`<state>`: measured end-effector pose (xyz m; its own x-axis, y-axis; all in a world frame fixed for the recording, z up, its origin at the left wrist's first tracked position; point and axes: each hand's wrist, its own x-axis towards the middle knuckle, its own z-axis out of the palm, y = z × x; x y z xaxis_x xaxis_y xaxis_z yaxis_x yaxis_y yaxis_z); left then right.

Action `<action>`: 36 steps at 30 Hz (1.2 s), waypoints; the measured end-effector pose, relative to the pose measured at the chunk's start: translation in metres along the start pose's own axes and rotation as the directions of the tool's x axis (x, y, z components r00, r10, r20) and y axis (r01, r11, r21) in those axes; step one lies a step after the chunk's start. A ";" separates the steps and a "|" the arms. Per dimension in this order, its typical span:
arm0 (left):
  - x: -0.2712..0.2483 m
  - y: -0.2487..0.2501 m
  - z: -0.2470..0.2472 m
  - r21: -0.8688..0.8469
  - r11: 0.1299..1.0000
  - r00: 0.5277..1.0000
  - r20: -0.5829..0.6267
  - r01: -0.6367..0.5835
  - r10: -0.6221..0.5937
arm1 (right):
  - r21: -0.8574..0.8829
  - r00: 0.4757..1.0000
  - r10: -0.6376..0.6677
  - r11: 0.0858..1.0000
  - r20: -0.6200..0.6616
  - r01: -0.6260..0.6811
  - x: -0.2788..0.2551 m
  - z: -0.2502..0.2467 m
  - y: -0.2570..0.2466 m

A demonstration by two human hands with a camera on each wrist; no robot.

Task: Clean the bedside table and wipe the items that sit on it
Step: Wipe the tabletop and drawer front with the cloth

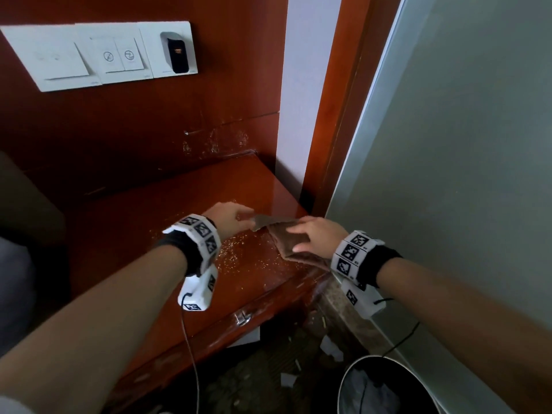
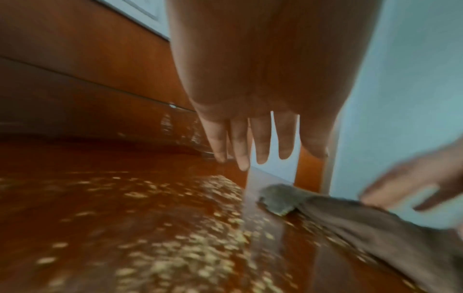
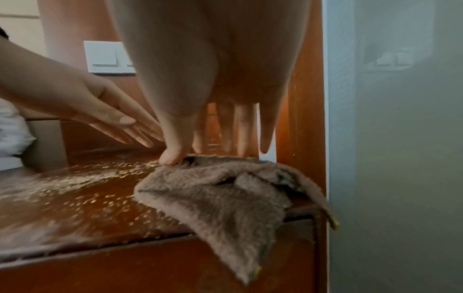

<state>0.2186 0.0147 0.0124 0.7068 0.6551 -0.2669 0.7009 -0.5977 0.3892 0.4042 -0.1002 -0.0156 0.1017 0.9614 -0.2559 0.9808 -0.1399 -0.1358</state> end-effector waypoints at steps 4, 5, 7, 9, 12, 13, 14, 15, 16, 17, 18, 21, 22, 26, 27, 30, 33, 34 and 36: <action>-0.016 -0.054 -0.007 -0.014 0.976 0.974 -0.050 0.218 -0.219 | -0.079 0.996 -0.065 0.994 0.061 0.069 0.006 0.008 -0.010; -0.020 -0.069 -0.006 -0.020 0.962 0.960 -0.066 0.273 -0.273 | -0.074 0.996 -0.059 0.995 0.065 0.064 0.007 0.009 -0.009; -0.031 -0.096 -0.004 -0.034 0.927 0.924 -0.081 0.373 -0.375 | -0.081 0.994 -0.067 0.994 0.090 0.075 0.011 0.008 -0.007; -0.040 -0.122 -0.003 -0.036 0.895 0.891 -0.082 0.446 -0.447 | -0.120 0.989 -0.069 0.989 0.127 0.085 0.015 0.007 -0.007; -0.046 -0.151 0.000 0.001 0.860 0.860 -0.037 0.510 -0.509 | -0.172 0.989 -0.045 0.983 0.140 0.069 0.025 0.008 -0.008; -0.047 -0.156 0.002 0.019 0.856 0.856 -0.002 0.517 -0.517 | -0.173 0.990 -0.031 0.983 0.141 0.056 0.029 0.007 -0.008; -0.049 -0.160 0.004 0.040 0.855 0.855 0.033 0.517 -0.518 | -0.172 0.990 -0.022 0.984 0.142 0.046 0.036 0.007 -0.009; -0.049 -0.162 0.006 0.064 0.859 0.857 0.057 0.509 -0.512 | -0.173 0.990 -0.013 0.984 0.144 0.038 0.043 0.006 -0.009; -0.050 -0.164 0.008 0.082 0.864 0.862 0.068 0.498 -0.503 | -0.179 0.989 -0.007 0.983 0.147 0.033 0.051 0.005 -0.010; -0.051 -0.164 0.009 0.099 0.870 0.868 0.073 0.484 -0.491 | -0.188 0.989 -0.001 0.982 0.147 0.029 0.058 0.003 -0.011; -0.051 -0.165 0.009 0.113 0.875 0.873 0.079 0.471 -0.481 | -0.199 0.989 0.006 0.980 0.147 0.024 0.065 0.001 -0.012; -0.054 -0.171 0.008 0.128 0.883 0.878 0.108 0.452 -0.466 | -0.211 0.989 0.018 0.977 0.147 0.013 0.089 -0.004 -0.021; -0.053 -0.172 0.009 0.131 0.885 0.880 0.111 0.447 -0.461 | -0.208 0.990 0.024 0.978 0.139 0.005 0.096 -0.006 -0.023; -0.053 -0.176 0.011 0.126 0.890 0.887 0.098 0.438 -0.451 | -0.192 0.994 0.023 0.981 0.111 -0.001 0.123 -0.013 -0.037; -0.053 -0.176 0.012 0.137 0.891 0.889 0.097 0.432 -0.447 | -0.193 0.995 0.014 0.981 0.103 0.007 0.128 -0.015 -0.041; -0.052 -0.177 0.011 0.156 0.891 0.890 0.102 0.426 -0.444 | -0.206 0.995 -0.002 0.978 0.104 0.023 0.148 -0.024 -0.052; -0.052 -0.177 0.010 0.155 0.894 0.893 0.100 0.421 -0.438 | -0.214 0.991 0.015 0.977 0.132 0.014 0.165 -0.026 -0.062; -0.052 -0.178 0.010 0.150 0.893 0.892 0.101 0.423 -0.440 | -0.212 0.990 0.016 0.977 0.138 0.014 0.170 -0.025 -0.066; -0.051 -0.179 0.010 0.149 0.895 0.893 0.104 0.421 -0.438 | -0.207 0.990 0.007 0.978 0.137 0.022 0.174 -0.024 -0.073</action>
<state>0.0579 0.0832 -0.0523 0.3341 0.7989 -0.5001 0.9391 -0.3273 0.1046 0.3547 0.0830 -0.0274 0.0844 0.9187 -0.3858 0.9960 -0.0665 0.0594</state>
